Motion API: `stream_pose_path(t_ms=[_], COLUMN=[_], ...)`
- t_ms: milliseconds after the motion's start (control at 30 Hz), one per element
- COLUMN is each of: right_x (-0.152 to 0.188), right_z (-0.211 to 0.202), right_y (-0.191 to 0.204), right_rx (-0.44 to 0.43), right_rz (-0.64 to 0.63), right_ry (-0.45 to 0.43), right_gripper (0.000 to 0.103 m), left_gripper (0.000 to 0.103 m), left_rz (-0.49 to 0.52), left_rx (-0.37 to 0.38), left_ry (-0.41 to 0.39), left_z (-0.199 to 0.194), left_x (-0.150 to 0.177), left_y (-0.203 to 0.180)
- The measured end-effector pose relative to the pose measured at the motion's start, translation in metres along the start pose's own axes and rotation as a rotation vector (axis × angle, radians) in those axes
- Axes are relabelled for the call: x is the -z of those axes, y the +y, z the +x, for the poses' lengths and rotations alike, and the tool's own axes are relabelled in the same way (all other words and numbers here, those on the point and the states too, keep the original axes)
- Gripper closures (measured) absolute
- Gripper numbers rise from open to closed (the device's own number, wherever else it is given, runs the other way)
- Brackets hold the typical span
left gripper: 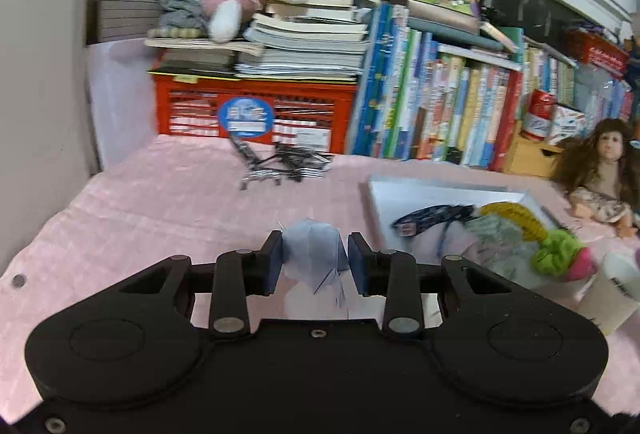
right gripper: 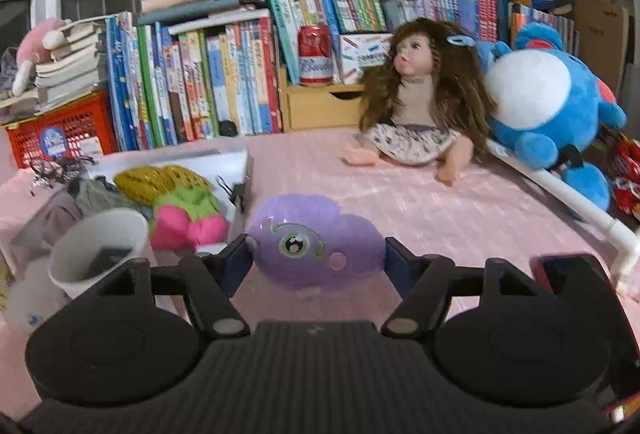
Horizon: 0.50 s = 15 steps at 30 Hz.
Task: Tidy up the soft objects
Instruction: 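Lift and carry the white paper and purple plush over the white tray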
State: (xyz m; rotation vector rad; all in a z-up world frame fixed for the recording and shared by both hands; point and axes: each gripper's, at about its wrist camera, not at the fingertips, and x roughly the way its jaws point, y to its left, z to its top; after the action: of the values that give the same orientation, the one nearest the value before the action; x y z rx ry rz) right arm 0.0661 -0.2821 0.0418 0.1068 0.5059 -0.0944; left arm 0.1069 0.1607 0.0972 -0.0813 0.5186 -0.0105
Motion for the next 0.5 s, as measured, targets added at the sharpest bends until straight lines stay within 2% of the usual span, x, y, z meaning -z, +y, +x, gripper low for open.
stream_pose_path(t_ms=[333,500], right_x=[-0.065,-0.098], right_z=[0.019,0.043], right_y=[0.023,0.037], right_rx=[-0.182,-0.244], right_rz=[0.023,0.041], right_ry=[0.014,0.058], right_gripper=[0.031,0.031], left_gripper=[0.070,0.070], left_rz=[0.017,0.025], left_rx=[0.169,0.206], left_ry=[0.078,0.147], left_z=[0.028,0.063], left_x=[-0.060,-0.092], left_y=[-0.035,-0.065])
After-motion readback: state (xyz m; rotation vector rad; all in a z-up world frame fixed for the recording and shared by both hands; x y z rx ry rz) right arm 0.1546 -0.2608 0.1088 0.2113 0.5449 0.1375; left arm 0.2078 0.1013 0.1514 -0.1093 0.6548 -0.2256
